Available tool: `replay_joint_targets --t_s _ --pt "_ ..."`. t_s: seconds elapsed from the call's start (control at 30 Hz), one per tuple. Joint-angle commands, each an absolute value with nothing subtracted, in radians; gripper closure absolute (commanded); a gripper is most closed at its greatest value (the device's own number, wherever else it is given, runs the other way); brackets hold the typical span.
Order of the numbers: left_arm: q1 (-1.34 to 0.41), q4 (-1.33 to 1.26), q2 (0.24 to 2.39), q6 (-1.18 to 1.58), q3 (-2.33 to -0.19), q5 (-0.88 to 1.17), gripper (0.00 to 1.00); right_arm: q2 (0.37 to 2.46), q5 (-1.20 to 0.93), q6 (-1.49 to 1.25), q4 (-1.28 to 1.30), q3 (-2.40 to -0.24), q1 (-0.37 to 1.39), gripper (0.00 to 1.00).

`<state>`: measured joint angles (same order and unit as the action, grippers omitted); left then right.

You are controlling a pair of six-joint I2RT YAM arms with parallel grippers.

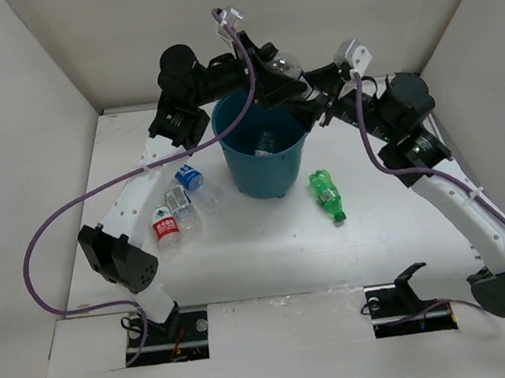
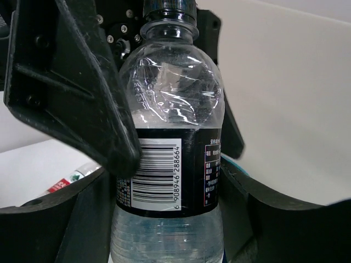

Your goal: Put the plastic bottles in the bin

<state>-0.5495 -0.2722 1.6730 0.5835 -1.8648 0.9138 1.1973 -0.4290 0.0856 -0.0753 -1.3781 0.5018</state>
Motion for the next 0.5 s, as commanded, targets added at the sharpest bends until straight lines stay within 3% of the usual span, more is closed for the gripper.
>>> replay_joint_targets --t_s 0.0,0.03,0.07,0.1,0.13,0.17,0.27,0.3,0.47 --pt "-0.549 -0.405 1.637 0.629 -1.841 0.954 0.08 1.244 -0.454 0.083 -0.15 -1.425 0.528 1.0" --pt "-0.549 -0.405 1.628 0.629 -1.83 0.954 0.16 1.264 -0.454 0.083 -0.15 -1.425 0.538 1.0" --pt "-0.549 -0.405 1.628 0.629 -1.83 0.954 0.54 1.264 -0.466 0.083 -0.159 -1.425 0.538 0.97" --pt "-0.549 -0.405 1.628 0.629 -1.83 0.937 0.71 1.264 -0.466 0.083 -0.16 -1.425 0.538 0.9" --pt "-0.549 -0.356 1.628 0.618 -1.83 0.919 0.84 1.264 -0.466 0.083 -0.16 -1.416 0.538 0.81" --pt "-0.549 -0.329 1.615 0.603 -1.83 0.898 0.96 1.264 -0.45 0.083 -0.169 -1.401 0.538 0.64" --pt "-0.549 -0.217 1.615 0.528 -1.83 0.815 1.0 1.208 -0.393 0.092 -0.169 -1.344 0.525 0.28" --pt "-0.549 -0.18 1.615 0.475 -1.842 0.763 1.0 1.189 -0.371 0.092 -0.158 -1.324 0.502 0.01" --pt "-0.549 0.061 1.67 0.323 -1.911 0.551 1.0 1.063 -0.275 0.172 0.001 -1.214 0.443 0.01"
